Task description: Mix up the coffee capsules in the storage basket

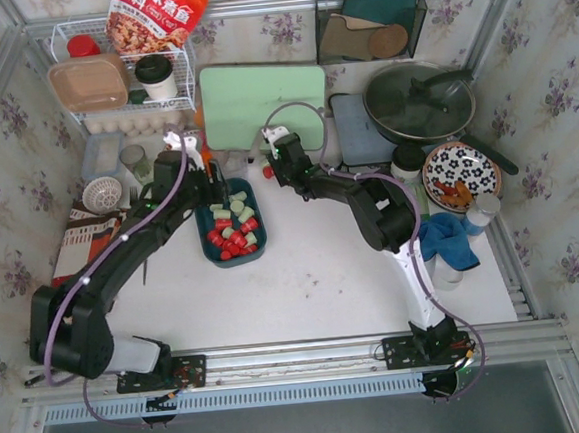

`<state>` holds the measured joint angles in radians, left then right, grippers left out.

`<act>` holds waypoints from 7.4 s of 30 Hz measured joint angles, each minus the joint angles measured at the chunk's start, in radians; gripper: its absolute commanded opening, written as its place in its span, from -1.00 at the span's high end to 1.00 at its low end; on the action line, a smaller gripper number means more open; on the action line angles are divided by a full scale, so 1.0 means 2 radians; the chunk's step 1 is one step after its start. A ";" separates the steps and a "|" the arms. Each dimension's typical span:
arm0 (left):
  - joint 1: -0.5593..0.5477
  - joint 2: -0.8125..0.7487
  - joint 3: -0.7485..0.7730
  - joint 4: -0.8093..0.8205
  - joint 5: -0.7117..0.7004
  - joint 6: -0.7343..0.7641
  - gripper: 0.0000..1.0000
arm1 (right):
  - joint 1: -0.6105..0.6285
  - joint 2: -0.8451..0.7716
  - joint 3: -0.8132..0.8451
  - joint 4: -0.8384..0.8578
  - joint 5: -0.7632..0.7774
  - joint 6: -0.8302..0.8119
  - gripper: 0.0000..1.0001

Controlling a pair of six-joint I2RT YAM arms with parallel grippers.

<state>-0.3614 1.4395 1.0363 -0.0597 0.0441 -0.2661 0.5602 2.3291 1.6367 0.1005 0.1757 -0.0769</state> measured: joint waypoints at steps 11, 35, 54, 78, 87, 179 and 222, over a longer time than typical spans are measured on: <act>-0.002 -0.104 -0.053 -0.026 0.002 0.011 -0.36 | -0.002 -0.006 0.002 -0.029 0.012 0.049 0.42; -0.074 -0.106 -0.200 0.259 0.198 0.246 -0.49 | -0.002 -0.377 -0.375 0.099 -0.139 0.207 0.53; -0.191 0.010 -0.164 0.348 0.246 0.374 -0.50 | -0.002 -0.501 -0.603 0.431 -0.259 0.324 0.52; -0.208 0.011 -0.186 0.394 0.192 0.401 0.36 | 0.000 -0.481 -0.584 0.420 -0.285 0.346 -0.12; -0.207 0.002 -0.201 0.380 0.144 0.401 0.36 | -0.001 -0.522 -0.578 0.360 -0.232 0.304 -0.13; -0.023 -0.232 -0.181 0.002 0.055 0.091 -0.47 | -0.036 -0.225 -0.216 0.013 -0.006 0.234 0.38; -0.249 -0.075 -0.229 0.344 0.117 0.477 -0.37 | 0.020 -0.486 -0.540 0.299 -0.362 0.247 0.37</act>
<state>-0.8597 1.2900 0.5785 0.6292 0.2790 0.6888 0.6003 1.3563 0.5575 0.6987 -0.5491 0.4164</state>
